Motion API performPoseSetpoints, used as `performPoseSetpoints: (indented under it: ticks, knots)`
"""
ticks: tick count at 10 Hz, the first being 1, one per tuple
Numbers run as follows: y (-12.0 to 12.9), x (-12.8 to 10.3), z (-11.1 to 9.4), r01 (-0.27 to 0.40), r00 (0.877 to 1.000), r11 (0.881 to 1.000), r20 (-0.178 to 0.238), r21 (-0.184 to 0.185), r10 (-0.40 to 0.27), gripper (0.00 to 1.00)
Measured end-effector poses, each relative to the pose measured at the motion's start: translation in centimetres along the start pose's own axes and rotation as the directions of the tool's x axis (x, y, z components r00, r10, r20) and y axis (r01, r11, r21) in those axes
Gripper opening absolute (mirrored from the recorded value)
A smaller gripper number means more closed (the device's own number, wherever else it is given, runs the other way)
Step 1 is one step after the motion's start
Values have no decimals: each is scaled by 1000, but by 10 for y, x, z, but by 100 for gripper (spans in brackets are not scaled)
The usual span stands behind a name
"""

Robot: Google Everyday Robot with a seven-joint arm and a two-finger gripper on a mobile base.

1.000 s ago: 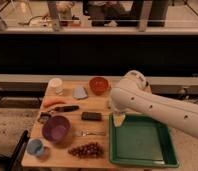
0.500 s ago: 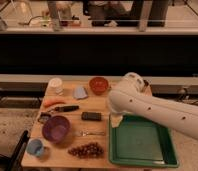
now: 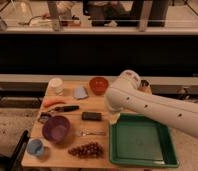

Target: Wipe red bowl with sponge

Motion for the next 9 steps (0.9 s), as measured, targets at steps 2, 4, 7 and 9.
performPoseSetpoints:
  ticks: [2,4,7,9]
  knots:
    - [-6,3,10,-16,999,1000,29,-8,16,80]
    - [-19,10,21,-20,998,1000,54,-4,20,80]
    - [-40,19,35,-2,996,1000,87,31,-1,80]
    - [-50,32,40,0,996,996,92,89,-8,80]
